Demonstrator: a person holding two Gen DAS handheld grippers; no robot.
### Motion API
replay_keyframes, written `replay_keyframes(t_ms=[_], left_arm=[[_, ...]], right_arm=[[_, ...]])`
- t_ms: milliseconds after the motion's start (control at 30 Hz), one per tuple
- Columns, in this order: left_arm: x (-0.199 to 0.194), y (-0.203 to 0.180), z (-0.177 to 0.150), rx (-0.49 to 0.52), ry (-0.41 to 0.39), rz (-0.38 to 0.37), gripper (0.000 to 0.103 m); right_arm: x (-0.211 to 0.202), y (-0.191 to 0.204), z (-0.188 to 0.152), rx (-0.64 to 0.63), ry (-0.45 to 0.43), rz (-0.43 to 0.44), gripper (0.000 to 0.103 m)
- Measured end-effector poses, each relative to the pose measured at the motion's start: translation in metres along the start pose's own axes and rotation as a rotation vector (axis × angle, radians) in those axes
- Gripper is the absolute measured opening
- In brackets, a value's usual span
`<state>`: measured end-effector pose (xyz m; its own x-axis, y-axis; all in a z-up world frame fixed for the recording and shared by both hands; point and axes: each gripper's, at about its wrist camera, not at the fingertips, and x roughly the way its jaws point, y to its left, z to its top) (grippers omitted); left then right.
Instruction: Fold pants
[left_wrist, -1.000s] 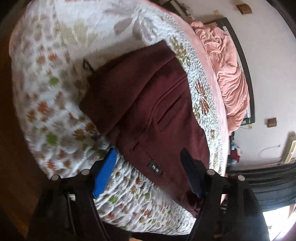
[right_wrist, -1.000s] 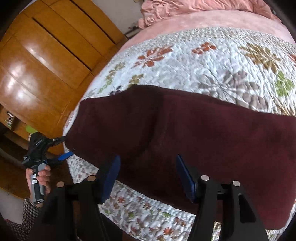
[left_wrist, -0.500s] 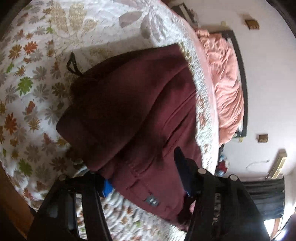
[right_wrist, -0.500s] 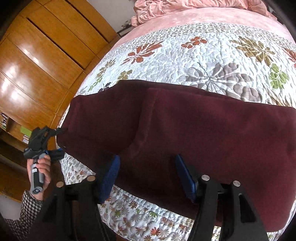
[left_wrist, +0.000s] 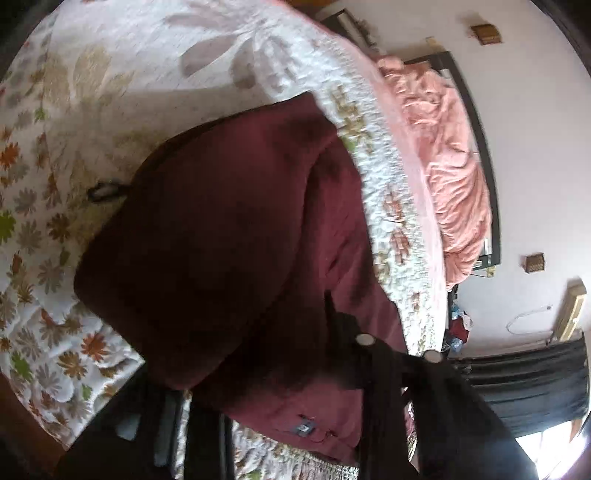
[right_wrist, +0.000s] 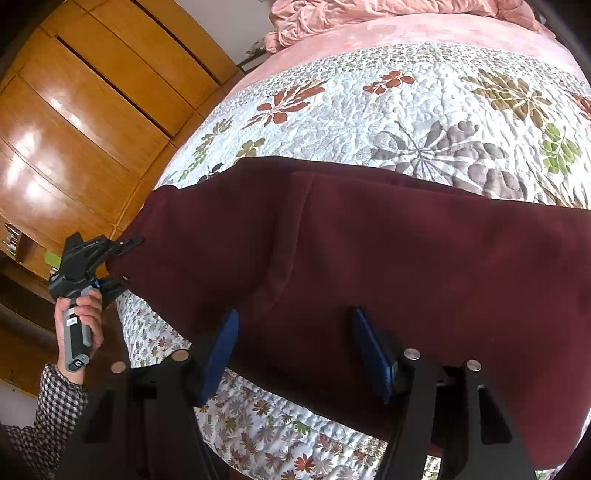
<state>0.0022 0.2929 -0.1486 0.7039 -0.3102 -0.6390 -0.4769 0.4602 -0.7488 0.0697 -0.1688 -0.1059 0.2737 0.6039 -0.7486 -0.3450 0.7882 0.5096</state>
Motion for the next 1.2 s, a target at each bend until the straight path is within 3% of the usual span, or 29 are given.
replay_keyframes(t_ms=[167, 300, 467, 633, 833, 1067, 1133, 1200], left_arm=[[-0.018, -0.025, -0.009, 0.040, -0.078, -0.164, 0.018], [-0.022, -0.065, -0.015, 0.162, -0.110, -0.193, 0.018], [-0.023, -0.138, -0.040, 0.392, -0.139, -0.201, 0.019], [-0.009, -0.204, -0.090, 0.652, -0.054, -0.215, 0.019], [0.031, -0.252, -0.163, 0.933, 0.084, -0.163, 0.020], [0.103, -0.252, -0.246, 1.189, 0.289, -0.009, 0.025], [0.117, -0.246, -0.263, 1.250, 0.296, 0.032, 0.028], [0.120, -0.245, -0.271, 1.295, 0.284, 0.046, 0.039]], right_arm=[[-0.018, -0.001, 0.001, 0.011, -0.038, 0.010, 0.065], [-0.043, -0.007, 0.003, 0.028, -0.092, 0.008, 0.066], [-0.074, -0.024, 0.000, 0.066, -0.157, -0.016, 0.069], [-0.093, -0.039, -0.001, 0.100, -0.200, -0.017, 0.069], [-0.096, -0.060, -0.002, 0.146, -0.215, -0.021, 0.070], [-0.086, -0.083, -0.008, 0.206, -0.200, -0.008, 0.071], [-0.084, -0.090, -0.011, 0.229, -0.193, 0.004, 0.071], [-0.082, -0.095, -0.014, 0.244, -0.188, 0.015, 0.071]])
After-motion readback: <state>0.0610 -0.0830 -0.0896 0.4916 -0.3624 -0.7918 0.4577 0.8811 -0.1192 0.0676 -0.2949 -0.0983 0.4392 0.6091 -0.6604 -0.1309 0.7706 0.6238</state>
